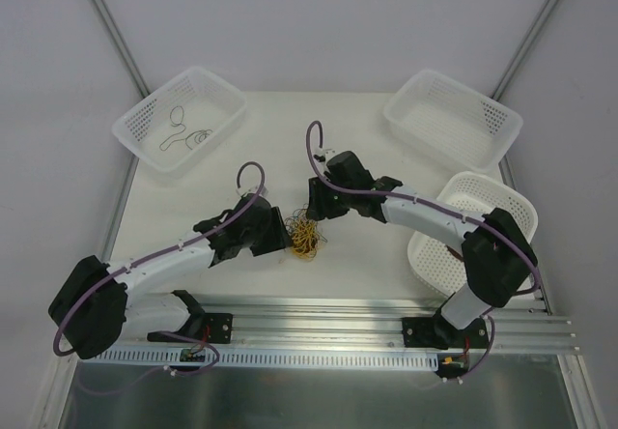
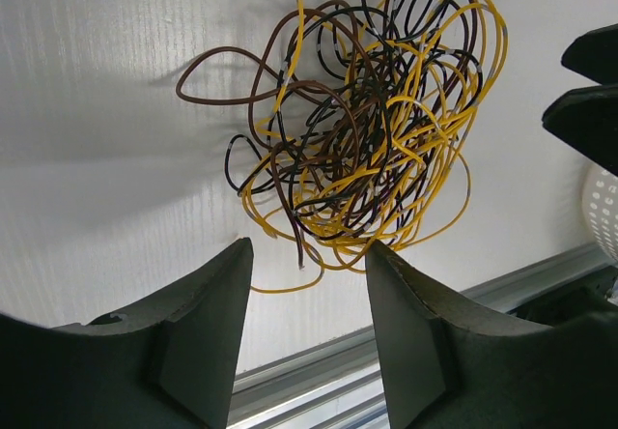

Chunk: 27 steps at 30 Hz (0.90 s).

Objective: Untangle the cables

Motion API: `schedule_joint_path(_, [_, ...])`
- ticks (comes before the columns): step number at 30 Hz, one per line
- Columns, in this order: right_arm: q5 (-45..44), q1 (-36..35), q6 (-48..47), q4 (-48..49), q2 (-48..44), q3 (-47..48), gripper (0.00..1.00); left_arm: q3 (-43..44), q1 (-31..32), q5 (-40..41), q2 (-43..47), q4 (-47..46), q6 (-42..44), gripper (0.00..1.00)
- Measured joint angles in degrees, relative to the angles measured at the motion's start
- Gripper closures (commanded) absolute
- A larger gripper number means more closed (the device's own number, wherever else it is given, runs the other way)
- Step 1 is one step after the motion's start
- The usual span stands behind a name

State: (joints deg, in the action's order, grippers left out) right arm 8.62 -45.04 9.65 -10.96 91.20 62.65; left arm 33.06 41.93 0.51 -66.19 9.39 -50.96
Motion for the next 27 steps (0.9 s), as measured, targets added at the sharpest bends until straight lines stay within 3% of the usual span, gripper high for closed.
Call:
schedule_joint_path(2, [-0.3, -0.3, 0.3, 0.3, 1.2, 0.5, 0.62, 0.3, 0.0, 0.0, -0.9, -0.2, 0.0, 0.5])
schedule_joint_path(12, [-0.7, -0.8, 1.1, 1.9, 7.6, 3.6, 0.71, 0.5, 0.0, 0.0, -3.7, -0.5, 0.3, 0.5])
schedule_joint_path(15, [-0.8, -1.0, 1.4, 2.0, 8.9, 3.7, 0.8, 0.5, 0.0, 0.0, -4.8, -0.6, 0.4, 0.5])
schedule_joint_path(18, [-0.9, -1.2, 1.4, 2.0, 9.4, 3.7, 0.98, 0.5, 0.0, 0.0, -5.9, -0.6, 0.5, 0.51])
schedule_joint_path(27, [-2.9, -1.9, -1.0, -2.6, 6.2, 4.9, 0.99, 0.5, 0.0, 0.2, -8.2, -1.0, 0.5, 0.56])
